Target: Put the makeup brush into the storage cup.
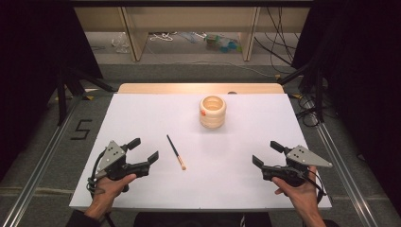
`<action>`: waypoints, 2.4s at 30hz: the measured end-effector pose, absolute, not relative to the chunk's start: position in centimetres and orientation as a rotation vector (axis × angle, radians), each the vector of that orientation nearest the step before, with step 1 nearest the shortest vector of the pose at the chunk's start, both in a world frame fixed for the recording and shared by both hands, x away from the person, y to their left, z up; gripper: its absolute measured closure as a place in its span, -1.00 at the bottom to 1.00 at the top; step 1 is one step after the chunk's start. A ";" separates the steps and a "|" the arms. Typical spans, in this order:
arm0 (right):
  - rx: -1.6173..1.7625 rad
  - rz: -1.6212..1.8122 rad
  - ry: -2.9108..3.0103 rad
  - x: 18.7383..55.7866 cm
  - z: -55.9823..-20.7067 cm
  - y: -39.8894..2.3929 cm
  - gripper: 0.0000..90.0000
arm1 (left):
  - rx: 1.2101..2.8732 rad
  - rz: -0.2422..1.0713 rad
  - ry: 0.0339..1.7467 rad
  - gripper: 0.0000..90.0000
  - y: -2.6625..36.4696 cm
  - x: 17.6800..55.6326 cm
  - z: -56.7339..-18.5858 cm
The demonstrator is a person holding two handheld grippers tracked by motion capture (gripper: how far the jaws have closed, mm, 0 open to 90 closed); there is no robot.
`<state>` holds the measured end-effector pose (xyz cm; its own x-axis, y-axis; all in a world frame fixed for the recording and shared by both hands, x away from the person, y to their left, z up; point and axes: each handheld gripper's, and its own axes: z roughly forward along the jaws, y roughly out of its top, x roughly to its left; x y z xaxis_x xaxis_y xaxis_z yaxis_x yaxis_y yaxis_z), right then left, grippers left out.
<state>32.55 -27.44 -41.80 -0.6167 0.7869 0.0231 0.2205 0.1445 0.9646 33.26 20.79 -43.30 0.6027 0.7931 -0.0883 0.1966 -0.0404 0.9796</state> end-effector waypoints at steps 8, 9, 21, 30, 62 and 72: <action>0.960 1.509 1.922 32.7 -41.9 -27.4 -0.66 | 1.591 0.578 0.846 -0.65 20.6 33.3 -43.3; 0.963 1.511 1.920 32.7 -42.0 -27.3 -0.66 | 1.591 0.578 0.846 -0.65 20.6 33.3 -43.3; 0.971 1.522 1.926 32.7 -42.1 -27.3 -0.66 | 1.712 0.500 0.772 -0.65 19.8 34.4 -42.6; 1.006 1.499 1.977 32.6 -42.0 -27.3 -0.65 | 1.769 0.473 0.743 -0.64 19.2 35.7 -41.5; 0.983 1.534 1.995 32.9 -42.2 -26.8 -0.65 | 2.075 0.393 0.559 -0.64 15.6 40.3 -40.6; 1.000 1.535 1.998 33.2 -42.5 -27.1 -0.65 | 2.153 0.352 0.519 -0.64 14.7 41.9 -41.0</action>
<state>33.17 -27.13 -42.52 -0.6489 0.7554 0.0909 0.2825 0.1283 0.9506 41.86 14.68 -40.96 0.8731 0.4834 0.0630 0.2381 -0.5356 0.8102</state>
